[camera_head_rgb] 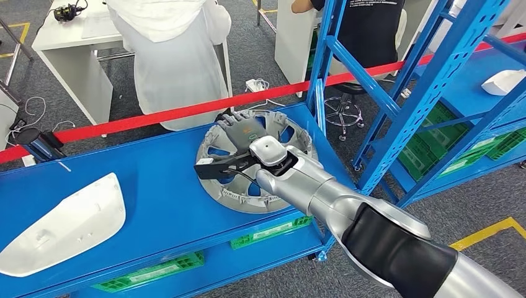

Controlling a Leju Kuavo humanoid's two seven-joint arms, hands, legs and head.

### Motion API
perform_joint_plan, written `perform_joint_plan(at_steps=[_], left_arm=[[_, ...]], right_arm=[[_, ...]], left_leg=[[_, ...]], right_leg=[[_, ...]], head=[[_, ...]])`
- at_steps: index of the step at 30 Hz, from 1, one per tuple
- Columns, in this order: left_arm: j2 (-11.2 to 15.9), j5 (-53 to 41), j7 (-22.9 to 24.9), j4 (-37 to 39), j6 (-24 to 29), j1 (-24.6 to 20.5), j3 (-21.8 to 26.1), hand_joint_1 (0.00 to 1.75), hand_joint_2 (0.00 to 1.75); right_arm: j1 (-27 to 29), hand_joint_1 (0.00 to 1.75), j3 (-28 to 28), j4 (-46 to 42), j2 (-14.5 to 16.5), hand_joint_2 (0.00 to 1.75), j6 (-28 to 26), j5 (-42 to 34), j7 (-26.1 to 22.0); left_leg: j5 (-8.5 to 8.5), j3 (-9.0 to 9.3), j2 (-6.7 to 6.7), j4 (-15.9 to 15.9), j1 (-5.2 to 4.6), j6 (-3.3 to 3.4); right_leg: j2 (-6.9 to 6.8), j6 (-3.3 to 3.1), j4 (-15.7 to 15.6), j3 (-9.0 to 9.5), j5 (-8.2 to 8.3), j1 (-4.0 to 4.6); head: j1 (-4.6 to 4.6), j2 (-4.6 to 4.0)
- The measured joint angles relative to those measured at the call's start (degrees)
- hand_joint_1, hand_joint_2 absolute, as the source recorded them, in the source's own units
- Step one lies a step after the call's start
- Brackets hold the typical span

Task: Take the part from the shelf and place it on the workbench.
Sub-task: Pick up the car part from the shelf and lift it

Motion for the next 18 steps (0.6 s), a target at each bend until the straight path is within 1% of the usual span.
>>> perform_joint_plan(at_steps=[4,9,12,18], left_arm=[[0.0,0.0,0.3,0.0,0.1,0.0,0.0,0.0,0.0],[0.0,-0.2,0.6,0.0,0.2,0.0,0.1,0.0,0.0],[0.0,-0.2,0.6,0.0,0.2,0.0,0.1,0.0,0.0],[0.0,-0.2,0.5,0.0,0.8,0.0,0.5,0.0,0.0]], right_arm=[[1.4,0.0,0.0,0.0,0.9,0.0,0.6,-2.9,-0.6],[5.3,0.0,-0.5,-0.9,1.3,0.0,0.8,-7.3,-0.9],[7.3,0.0,-0.8,-1.4,1.4,0.0,0.8,-8.2,-1.0],[10.2,0.0,-1.0,-1.7,2.3,0.0,2.8,-9.9,-1.2]], left_leg=[[-0.01,0.04,0.01,0.0,0.1,-0.02],[-0.03,0.05,0.01,0.0,0.19,-0.05],[-0.04,0.06,0.01,0.0,0.19,-0.08],[-0.05,0.06,0.02,0.0,0.19,-0.08]], right_leg=[[0.01,0.03,0.0,-0.01,-0.05,0.05],[-0.01,-0.01,0.1,-0.01,-0.1,0.18],[0.0,-0.02,0.1,-0.02,-0.11,0.2],[0.01,-0.03,0.1,-0.02,-0.12,0.21]], head=[[-0.02,0.0],[0.0,0.0],[0.0,0.0],[-0.01,0.0]])
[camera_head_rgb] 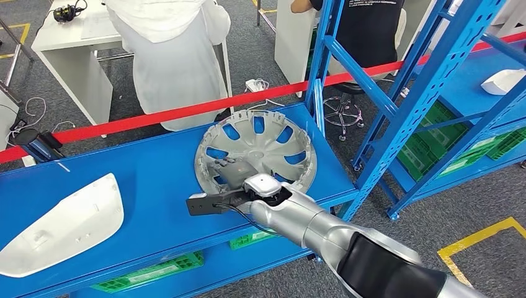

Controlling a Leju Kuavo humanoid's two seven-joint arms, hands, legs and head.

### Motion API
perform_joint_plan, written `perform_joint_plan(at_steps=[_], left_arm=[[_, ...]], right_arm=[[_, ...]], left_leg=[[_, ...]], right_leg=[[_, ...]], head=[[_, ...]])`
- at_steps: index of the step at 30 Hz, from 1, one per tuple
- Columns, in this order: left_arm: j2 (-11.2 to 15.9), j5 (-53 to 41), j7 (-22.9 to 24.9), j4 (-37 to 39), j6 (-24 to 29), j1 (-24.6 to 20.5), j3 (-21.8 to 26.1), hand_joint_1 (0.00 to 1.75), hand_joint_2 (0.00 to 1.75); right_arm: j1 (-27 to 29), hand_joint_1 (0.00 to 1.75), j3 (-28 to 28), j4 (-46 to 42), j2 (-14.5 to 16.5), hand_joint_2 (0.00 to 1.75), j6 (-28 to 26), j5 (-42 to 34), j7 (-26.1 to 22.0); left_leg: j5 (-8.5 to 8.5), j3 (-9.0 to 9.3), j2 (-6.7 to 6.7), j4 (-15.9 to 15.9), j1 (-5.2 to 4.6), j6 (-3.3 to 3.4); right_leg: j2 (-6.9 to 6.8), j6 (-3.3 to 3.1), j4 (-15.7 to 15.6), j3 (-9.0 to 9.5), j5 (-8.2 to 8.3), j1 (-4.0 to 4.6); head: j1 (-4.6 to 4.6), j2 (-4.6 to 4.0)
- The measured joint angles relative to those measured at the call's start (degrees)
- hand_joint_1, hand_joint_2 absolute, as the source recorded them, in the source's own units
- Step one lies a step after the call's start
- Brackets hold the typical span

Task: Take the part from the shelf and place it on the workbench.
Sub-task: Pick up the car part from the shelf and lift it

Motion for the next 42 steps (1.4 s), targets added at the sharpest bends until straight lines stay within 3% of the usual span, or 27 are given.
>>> perform_joint_plan(at_steps=[6,10,25,26,29,30,42], left_arm=[[0.0,0.0,0.6,0.0,1.0,0.0,0.6,0.0,0.0],[0.0,0.0,1.0,0.0,1.3,0.0,0.9,0.0,0.0],[0.0,-0.9,0.4,0.0,1.3,0.0,1.0,0.0,0.0],[0.0,-1.0,0.4,0.0,1.3,0.0,1.0,0.0,0.0],[0.0,-1.0,0.7,0.0,1.4,0.0,1.0,0.0,0.0],[0.0,-1.0,0.8,0.0,1.4,0.0,1.0,0.0,0.0],[0.0,-1.0,1.4,0.0,1.8,0.0,1.1,0.0,0.0]], right_arm=[[2.3,0.0,-0.1,0.1,0.4,0.0,-1.5,-0.9,2.3],[3.8,0.0,-0.8,0.1,0.4,1.75,-2.3,-2.4,3.9],[5.1,0.0,-4.5,-0.1,0.1,1.75,-1.4,-5.5,4.1],[5.2,0.15,-4.7,-0.2,0.0,1.75,-1.4,-5.6,4.1],[5.4,1.46,-5.0,-0.6,0.0,1.75,-1.3,-5.9,4.3],[5.4,1.75,-5.0,-0.6,0.0,1.75,-1.2,-6.0,4.4],[5.7,1.75,-7.8,-1.3,-0.3,1.75,-0.3,-8.1,4.3]], left_leg=[[0.0,0.0,-0.01,0.0,0.0,0.0],[-0.01,0.01,0.01,0.0,-0.01,-0.01],[-0.03,0.24,-0.02,0.0,-0.02,-0.01],[-0.03,0.25,-0.02,0.0,-0.02,-0.01],[-0.03,0.27,-0.02,0.0,-0.02,0.0],[-0.03,0.29,-0.01,0.0,-0.02,0.0],[-0.09,0.51,0.05,0.0,-0.02,0.01]], right_leg=[[0.0,0.0,0.0,0.0,-0.01,0.0],[0.0,0.0,0.0,0.0,-0.01,-0.01],[-0.02,0.04,0.0,0.25,-0.09,-0.02],[-0.02,0.04,0.0,0.26,-0.09,-0.02],[-0.02,0.04,0.0,0.28,-0.09,-0.02],[-0.01,0.04,0.0,0.3,-0.09,-0.02],[0.02,0.1,0.0,0.48,-0.15,-0.02]], head=[[0.01,0.0],[0.01,0.0],[0.01,0.0],[0.01,0.0],[0.01,0.0],[0.01,0.0],[0.01,0.0]])
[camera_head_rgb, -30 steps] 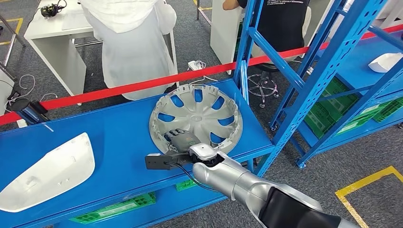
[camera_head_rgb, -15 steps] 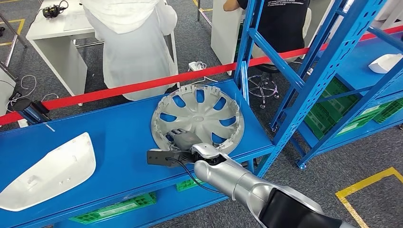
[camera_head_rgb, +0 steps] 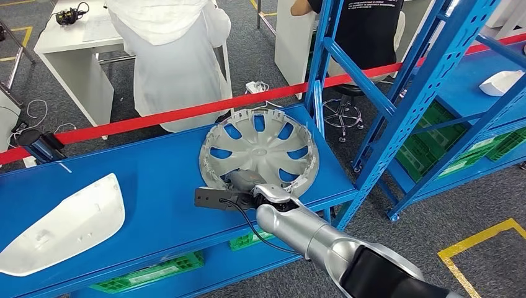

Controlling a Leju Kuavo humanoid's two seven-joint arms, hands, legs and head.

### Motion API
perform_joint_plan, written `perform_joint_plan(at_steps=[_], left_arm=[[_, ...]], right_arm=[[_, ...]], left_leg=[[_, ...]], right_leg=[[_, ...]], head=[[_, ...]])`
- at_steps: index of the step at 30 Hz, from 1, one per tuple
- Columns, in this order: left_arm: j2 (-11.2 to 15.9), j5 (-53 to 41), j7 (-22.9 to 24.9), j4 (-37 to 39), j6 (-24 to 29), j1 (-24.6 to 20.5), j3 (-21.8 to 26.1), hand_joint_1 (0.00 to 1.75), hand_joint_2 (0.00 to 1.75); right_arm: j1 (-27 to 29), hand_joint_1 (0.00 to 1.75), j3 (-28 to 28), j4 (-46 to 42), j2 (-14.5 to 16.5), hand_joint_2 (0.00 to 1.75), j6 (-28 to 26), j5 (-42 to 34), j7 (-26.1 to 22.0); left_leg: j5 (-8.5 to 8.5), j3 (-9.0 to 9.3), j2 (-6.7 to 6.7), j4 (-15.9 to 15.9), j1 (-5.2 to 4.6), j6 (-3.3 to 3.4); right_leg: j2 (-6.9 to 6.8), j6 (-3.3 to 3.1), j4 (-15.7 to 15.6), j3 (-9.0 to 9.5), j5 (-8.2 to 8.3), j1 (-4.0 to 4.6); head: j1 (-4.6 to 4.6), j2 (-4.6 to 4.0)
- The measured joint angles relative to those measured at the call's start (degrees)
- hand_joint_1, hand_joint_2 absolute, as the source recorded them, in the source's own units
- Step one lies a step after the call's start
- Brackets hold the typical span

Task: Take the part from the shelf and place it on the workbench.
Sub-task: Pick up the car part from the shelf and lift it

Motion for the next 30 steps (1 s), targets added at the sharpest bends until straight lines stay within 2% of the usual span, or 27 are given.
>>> perform_joint_plan(at_steps=[20,29,30], left_arm=[[0.0,-1.1,0.0,0.0,0.0,0.0,0.0,0.0,0.0],[0.0,-1.2,0.2,0.0,0.1,0.0,0.1,0.0,0.0],[0.0,-1.2,0.2,0.0,0.2,0.0,0.1,0.0,0.0]], right_arm=[[0.1,1.75,-1.7,-0.7,-0.6,1.75,0.6,-2.0,-1.4],[1.6,1.75,-2.5,-4.1,-1.8,1.75,0.7,-3.0,-2.4],[1.8,1.31,-2.5,-4.5,-1.9,1.75,0.8,-2.9,-2.4]], left_leg=[[-0.02,0.07,0.04,0.0,0.0,-0.02],[-0.04,0.05,0.06,0.0,0.0,-0.02],[-0.05,0.05,0.06,0.0,0.0,-0.03]], right_leg=[[0.04,0.0,0.0,0.06,0.0,0.0],[0.04,0.0,0.0,0.04,0.0,0.0],[0.04,0.0,0.0,0.03,0.0,0.0]], head=[[0.0,0.0],[0.0,0.0],[0.0,0.0]])
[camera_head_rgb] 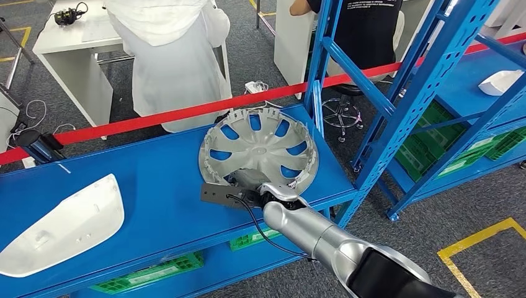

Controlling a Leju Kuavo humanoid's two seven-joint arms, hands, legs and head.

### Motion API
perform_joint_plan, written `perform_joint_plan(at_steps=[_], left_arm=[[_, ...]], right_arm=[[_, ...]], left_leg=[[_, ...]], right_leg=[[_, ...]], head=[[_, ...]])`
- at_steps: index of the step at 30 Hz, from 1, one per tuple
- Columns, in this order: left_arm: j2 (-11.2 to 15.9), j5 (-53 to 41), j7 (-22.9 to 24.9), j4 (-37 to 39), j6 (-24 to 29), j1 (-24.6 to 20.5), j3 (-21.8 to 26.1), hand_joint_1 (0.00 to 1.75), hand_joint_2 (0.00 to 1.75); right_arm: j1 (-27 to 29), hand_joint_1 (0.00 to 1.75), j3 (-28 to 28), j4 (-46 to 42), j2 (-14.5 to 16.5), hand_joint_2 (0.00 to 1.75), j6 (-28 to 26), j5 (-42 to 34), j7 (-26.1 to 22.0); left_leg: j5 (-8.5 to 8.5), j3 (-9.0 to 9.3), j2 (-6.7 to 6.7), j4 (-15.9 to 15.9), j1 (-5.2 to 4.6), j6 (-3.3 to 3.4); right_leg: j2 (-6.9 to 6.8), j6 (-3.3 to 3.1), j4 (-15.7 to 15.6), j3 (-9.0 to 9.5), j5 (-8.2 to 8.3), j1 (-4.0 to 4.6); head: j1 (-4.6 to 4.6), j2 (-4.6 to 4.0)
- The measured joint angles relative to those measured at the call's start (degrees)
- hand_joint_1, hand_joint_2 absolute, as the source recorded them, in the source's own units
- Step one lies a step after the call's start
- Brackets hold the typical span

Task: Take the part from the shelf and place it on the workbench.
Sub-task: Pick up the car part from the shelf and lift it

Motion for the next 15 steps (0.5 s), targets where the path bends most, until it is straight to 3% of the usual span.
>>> perform_joint_plan(at_steps=[3,8,12,15], left_arm=[[0.0,0.0,0.0,0.0,0.2,0.0,0.1,0.0,0.0],[0.0,0.0,0.0,0.0,0.2,0.0,0.2,0.0,0.0],[-0.1,0.0,0.0,0.0,0.2,0.0,0.2,0.0,0.0],[-0.1,0.0,0.0,0.0,0.2,0.0,0.2,0.0,0.0]], right_arm=[[0.6,0.0,0.0,-1.2,-0.3,1.75,-0.1,0.8,0.2],[1.5,0.0,0.3,-2.0,-0.5,1.75,-0.9,2.0,0.6],[1.6,0.0,0.4,-2.2,-0.5,0.0,-1.0,2.3,0.7],[1.7,0.0,0.5,-2.2,-0.5,0.0,-1.2,3.1,1.6]], left_leg=[[-0.02,0.0,0.01,0.0,0.0,-0.03],[-0.03,-0.05,0.02,0.0,0.01,-0.04],[-0.03,-0.06,0.02,0.0,0.01,-0.04],[-0.04,-0.06,0.01,0.0,0.01,-0.04]], right_leg=[[0.02,0.0,0.0,-0.02,0.0,0.01],[0.01,0.0,0.0,-0.06,-0.01,0.01],[0.01,-0.01,0.0,-0.07,-0.02,0.01],[0.01,0.01,0.0,-0.07,-0.04,0.01]], head=[[-0.01,0.0],[-0.01,0.0],[0.0,0.0],[0.0,0.0]])
